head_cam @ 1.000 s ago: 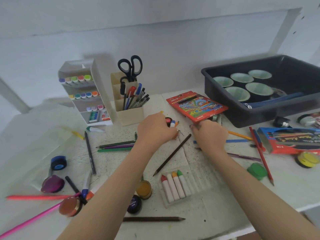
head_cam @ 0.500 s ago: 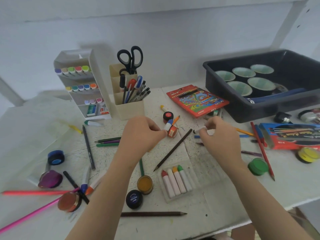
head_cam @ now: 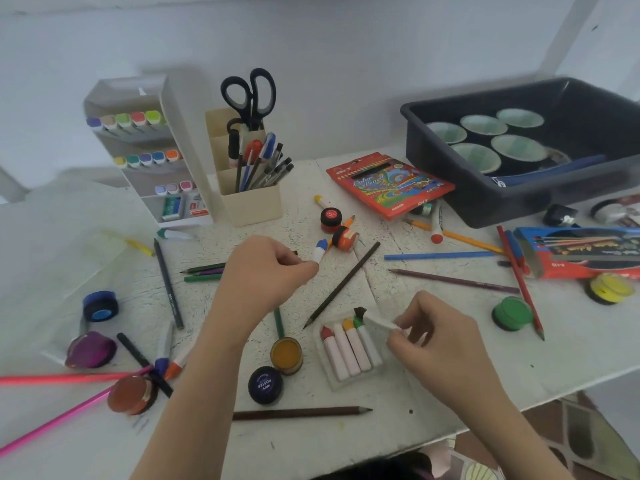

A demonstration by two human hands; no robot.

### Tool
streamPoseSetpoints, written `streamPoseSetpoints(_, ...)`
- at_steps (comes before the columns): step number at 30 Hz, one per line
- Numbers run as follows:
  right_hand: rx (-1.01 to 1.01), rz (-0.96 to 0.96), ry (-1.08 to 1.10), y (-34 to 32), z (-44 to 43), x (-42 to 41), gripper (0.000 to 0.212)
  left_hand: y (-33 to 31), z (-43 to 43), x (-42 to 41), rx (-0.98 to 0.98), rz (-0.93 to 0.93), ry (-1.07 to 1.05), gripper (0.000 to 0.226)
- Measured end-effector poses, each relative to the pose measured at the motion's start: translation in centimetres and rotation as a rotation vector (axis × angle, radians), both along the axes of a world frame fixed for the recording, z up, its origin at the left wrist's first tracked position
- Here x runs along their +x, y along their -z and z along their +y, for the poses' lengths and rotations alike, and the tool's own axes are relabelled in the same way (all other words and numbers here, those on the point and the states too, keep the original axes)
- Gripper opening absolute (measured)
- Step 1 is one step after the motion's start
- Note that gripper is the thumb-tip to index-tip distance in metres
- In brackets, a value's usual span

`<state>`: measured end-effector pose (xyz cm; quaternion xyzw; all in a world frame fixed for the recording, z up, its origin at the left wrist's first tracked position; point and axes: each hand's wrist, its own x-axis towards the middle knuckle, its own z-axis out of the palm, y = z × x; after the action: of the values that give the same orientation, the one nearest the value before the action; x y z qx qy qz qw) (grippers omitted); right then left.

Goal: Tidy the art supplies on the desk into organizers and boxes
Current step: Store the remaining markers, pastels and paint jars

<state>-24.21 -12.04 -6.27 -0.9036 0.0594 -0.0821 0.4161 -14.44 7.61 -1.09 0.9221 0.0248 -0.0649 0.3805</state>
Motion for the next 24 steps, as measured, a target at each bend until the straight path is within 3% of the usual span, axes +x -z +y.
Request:
streamPoseSetpoints(3, -0.112, 0.133, -0.115, -0.1, -0.1, -0.1, 0.023, 0.1, 0.0, -0.1, -0.01, 0.01, 0.003, 0.019)
streamPoseSetpoints(8, -0.228, 0.127, -0.11, -0.5, 0.5, 0.9, 0.014, 0.2, 0.1, -0.3, -0.013, 0.014, -0.002, 0.017)
streamPoseSetpoints(17, -0.164, 0.243, -0.028, 0.0, 1.2, 2.9, 0.021, 0.6, 1.2, -0.3, -0.078, 0.003, -0.029, 0.017)
streamPoseSetpoints(24, -0.249, 0.21, -0.027, -1.3, 1.5, 3.0, 0.027, 0.6, 1.4, -0.4, -0.075, -0.005, -0.014, 0.016)
